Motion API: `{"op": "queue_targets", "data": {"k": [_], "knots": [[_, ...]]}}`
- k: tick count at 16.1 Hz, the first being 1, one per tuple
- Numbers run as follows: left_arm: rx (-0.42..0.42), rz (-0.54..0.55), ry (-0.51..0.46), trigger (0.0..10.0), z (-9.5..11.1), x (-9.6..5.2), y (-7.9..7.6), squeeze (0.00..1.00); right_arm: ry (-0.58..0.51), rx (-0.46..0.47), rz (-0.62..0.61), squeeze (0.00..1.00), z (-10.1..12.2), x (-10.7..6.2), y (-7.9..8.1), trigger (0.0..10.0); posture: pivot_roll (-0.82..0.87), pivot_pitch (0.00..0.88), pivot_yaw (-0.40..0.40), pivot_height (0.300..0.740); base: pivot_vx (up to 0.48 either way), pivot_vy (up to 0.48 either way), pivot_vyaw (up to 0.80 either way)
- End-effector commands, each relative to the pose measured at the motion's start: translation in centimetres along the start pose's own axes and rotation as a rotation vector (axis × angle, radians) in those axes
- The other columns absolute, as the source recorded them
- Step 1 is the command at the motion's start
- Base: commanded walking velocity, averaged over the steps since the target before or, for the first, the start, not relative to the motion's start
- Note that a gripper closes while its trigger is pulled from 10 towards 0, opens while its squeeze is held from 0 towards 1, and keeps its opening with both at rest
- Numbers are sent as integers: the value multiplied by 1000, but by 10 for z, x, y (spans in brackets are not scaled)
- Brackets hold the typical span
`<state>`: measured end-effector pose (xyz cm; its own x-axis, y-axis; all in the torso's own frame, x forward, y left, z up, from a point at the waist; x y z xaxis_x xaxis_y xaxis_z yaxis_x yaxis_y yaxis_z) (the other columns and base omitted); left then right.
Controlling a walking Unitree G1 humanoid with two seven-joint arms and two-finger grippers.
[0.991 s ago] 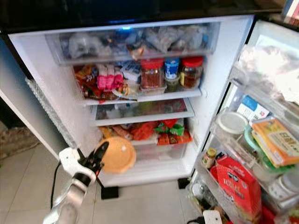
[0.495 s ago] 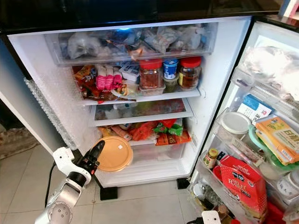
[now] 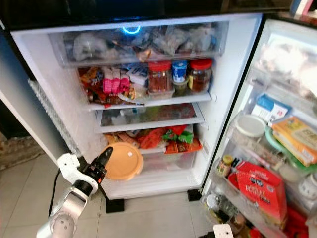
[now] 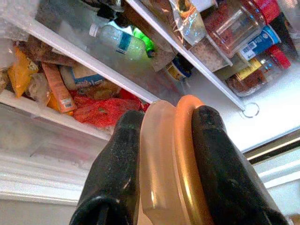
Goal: Restocking fridge
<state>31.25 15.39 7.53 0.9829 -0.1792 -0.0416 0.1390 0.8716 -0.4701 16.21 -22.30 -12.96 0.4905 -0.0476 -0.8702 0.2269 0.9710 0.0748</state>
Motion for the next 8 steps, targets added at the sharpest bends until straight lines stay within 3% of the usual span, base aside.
{"op": "queue_targets", "data": {"k": [1, 8], "knots": [[-8, -12, 1, 10000, 1, 2, -6, 0, 5, 5, -1, 0, -2, 0, 0, 10000, -32, 0, 14, 643, 0, 0, 0], [-20, 11, -19, 10000, 6, 4, -4, 0, 2, 6, -4, 0, 0, 0, -2, 10000, -29, 0, 11, 643, 0, 0, 0]]}}
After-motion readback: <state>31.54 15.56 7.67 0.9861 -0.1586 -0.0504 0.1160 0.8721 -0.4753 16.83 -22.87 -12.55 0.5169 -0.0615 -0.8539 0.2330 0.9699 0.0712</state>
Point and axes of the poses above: a point about 5 cm out from each wrist's last joint towards the gripper, its own x axis pointing out of the wrist towards the gripper, its own z axis along the axis of the wrist's last joint, y = z × x, the point moved 4 cm from there along x, pointing out of the wrist towards the gripper, and after that the axes turned 15 degrees about x, right-handed, at the moved point
